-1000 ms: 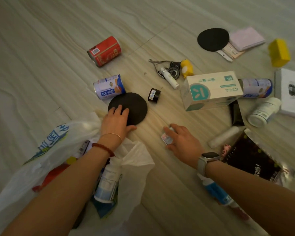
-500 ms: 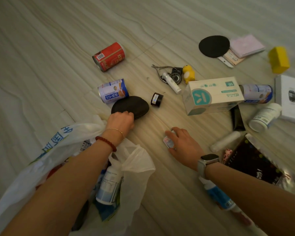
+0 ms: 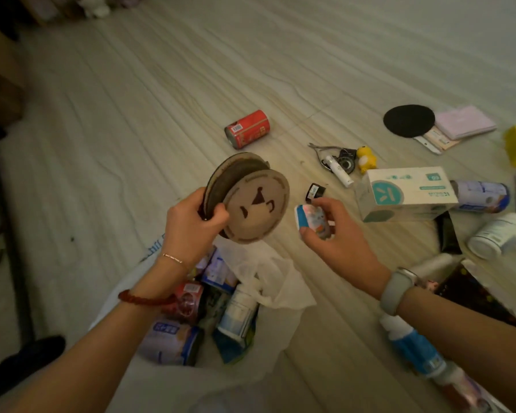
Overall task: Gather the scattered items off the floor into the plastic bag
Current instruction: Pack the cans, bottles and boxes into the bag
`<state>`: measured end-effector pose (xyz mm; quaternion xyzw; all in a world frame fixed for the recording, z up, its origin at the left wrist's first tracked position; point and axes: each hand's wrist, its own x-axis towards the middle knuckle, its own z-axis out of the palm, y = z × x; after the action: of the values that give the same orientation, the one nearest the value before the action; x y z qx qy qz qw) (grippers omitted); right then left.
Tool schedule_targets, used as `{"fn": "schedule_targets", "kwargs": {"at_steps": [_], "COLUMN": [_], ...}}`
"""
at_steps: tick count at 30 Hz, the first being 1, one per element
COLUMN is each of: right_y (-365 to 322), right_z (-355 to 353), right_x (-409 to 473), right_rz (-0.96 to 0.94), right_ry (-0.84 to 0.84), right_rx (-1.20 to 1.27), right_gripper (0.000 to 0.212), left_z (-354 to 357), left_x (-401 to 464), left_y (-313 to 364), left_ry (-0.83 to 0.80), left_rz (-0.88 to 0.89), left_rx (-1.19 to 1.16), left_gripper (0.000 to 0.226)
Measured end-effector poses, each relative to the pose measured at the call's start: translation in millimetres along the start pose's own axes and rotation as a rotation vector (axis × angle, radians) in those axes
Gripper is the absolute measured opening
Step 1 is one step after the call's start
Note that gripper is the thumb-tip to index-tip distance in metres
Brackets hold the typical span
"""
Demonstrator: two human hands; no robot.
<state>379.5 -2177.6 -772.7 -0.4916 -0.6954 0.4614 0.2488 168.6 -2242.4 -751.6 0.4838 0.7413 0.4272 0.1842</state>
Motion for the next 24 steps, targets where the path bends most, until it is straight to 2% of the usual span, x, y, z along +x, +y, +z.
{"fn": "schedule_targets", "kwargs": {"at_steps": [3,7,9,11,14,15,17,19,20,22,24], "right_y": [-18.5,-17.4,-12.7,-8.4,-7.7,-8.7,-12.3,-18.2,-21.6,-27.5,-30.2], "right_z": [18.0,44.3,55.3,65.2,78.6,83.8,95.1,107.7,113.9,126.6,138.4], "right_x": [-13.4,-35.9,-47.0,-55.3,-60.8,-61.6,-61.2,-58.9,-56.8,-49.9,-39.9], "right_rz": [-0.078,-0.195,-0.213,-0.226,-0.248,-0.264,-0.332,-0.413,-0.442,-0.469,-0.519], "right_ry": [0.003,-0.097,-0.202,-0.290,-0.407,-0.453,-0.527,-0.555,-0.549,-0.523,-0.519], "right_rx": [0.078,0.037,-0.009,-0.078,-0.185,-0.215,-0.286,-0.358,-0.386,-0.434,-0.494], "right_gripper": [0.037,0.037,0.037,0.041,0.049,0.051,0.052,0.050,0.049,0.045,0.037], "left_z": [-37.7,-60.9,-58.4,-50.0,-41.6,-41.6,-43.2,-47.8,-51.2,-57.2,-61.6], "left_x": [-21.5,-58.7,-78.5,-94.3,-102.9,-103.3,-101.6,-98.2,-96.2,-92.0,-88.4], "left_y": [-5.8,-28.8,-42.1,-58.2,-70.6,-72.2,-76.6,-79.3,-79.6,-82.4,-90.0], "left_ry": [-0.029,-0.336,-0.457,-0.477,-0.342,-0.278,-0.112,0.093,0.157,0.232,0.181], "left_rz": [-0.089,-0.248,-0.256,-0.236,-0.182,-0.098,0.187,0.435,0.474,0.398,0.210], "left_rx": [-0.157,-0.259,-0.202,0.020,0.431,0.576,0.807,0.863,0.853,0.857,0.926], "left_gripper": [0.022,0.031,0.037,0.044,0.049,0.047,0.036,0.025,0.022,0.026,0.039]}}
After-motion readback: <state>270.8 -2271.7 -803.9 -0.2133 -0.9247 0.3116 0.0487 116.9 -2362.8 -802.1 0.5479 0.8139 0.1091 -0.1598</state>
